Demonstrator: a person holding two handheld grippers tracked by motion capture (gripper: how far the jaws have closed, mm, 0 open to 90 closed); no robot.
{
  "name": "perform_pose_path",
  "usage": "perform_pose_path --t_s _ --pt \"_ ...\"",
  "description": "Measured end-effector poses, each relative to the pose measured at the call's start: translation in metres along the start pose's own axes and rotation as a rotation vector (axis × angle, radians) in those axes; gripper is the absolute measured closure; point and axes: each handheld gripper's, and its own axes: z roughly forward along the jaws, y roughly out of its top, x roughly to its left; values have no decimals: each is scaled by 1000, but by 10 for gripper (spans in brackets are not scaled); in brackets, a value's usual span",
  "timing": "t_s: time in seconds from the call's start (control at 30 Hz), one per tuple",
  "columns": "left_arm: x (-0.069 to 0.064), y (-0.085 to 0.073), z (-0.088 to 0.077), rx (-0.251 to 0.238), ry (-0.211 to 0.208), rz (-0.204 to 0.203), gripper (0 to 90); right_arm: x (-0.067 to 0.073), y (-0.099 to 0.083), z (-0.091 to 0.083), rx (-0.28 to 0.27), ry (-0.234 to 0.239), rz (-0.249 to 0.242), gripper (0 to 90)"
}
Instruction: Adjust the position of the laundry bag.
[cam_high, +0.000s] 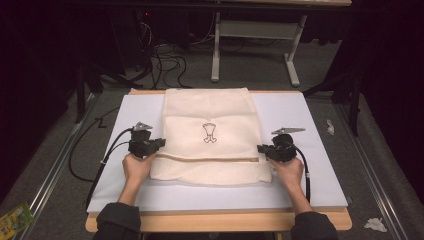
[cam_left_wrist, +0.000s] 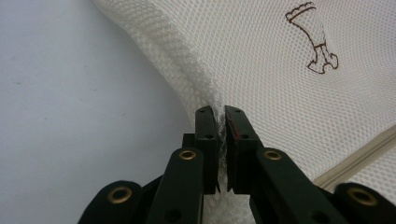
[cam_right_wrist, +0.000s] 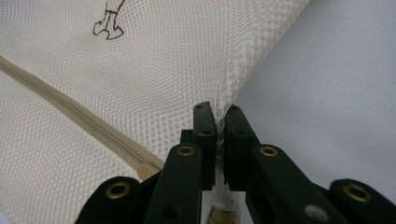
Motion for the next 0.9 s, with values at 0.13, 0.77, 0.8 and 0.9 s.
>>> perform_pose_path --t_s 0.13,0.77,0.8,0.9 --pt "-5 1 3 -3 -19 4 849 -6 -4 -7 -10 -10 8 866" --pt "-25 -1 8 -7 -47 49 837 -19 -18 -29 -30 -30 35 861" --pt "-25 -1 7 -7 -48 49 835 -19 -19 -29 -30 -31 34 861" --pt "-26 -2 7 -3 -51 54 834 -19 -21 -30 -32 -31 35 861"
